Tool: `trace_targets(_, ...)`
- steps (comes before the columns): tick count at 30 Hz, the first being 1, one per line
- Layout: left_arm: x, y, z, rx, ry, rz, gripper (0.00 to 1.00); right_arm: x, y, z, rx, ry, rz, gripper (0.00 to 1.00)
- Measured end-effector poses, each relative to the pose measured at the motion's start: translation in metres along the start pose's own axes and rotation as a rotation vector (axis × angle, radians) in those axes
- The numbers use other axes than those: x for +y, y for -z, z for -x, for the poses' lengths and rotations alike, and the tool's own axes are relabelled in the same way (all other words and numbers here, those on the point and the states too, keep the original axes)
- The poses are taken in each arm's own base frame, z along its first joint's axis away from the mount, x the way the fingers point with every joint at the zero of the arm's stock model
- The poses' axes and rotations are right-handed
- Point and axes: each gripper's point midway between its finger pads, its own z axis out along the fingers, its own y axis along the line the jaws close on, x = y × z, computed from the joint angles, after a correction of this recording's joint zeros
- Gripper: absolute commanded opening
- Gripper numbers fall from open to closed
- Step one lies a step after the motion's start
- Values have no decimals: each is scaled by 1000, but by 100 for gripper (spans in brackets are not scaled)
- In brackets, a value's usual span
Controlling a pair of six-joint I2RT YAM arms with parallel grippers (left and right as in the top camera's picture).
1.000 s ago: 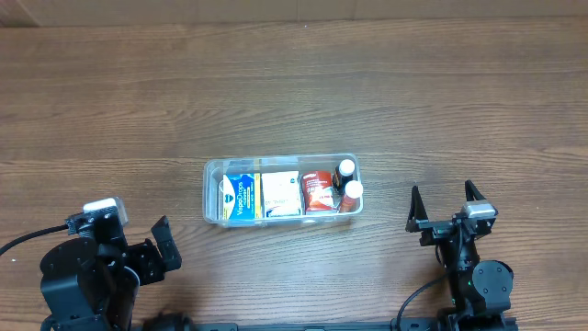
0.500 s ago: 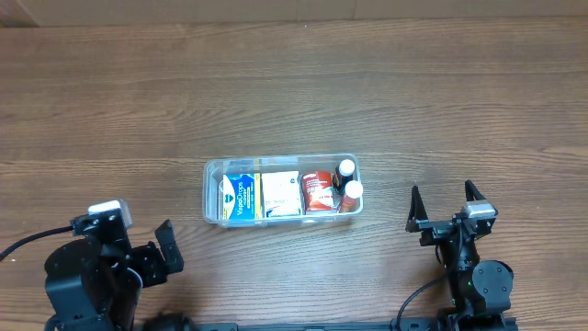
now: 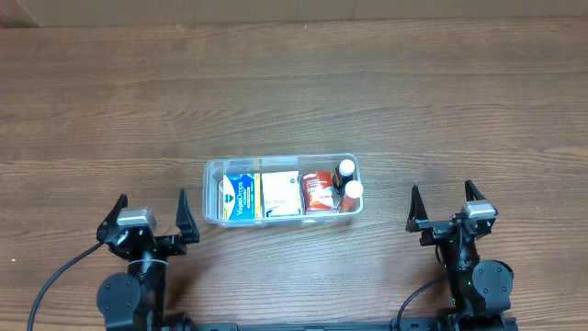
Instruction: Pack container
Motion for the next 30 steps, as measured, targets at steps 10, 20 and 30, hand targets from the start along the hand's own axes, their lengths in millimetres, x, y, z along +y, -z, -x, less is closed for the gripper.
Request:
trace_targets(10, 2, -18, -36, -79, -8, -11, 100, 0, 0, 0, 0, 0, 0, 100)
trace_targets(20, -2, -19, -55, 1, 21, -26, 100, 0, 0, 0, 0, 0, 0, 100)
trace_targets(30, -5, -18, -55, 2, 24, -41, 100, 0, 0, 0, 0, 0, 0, 100)
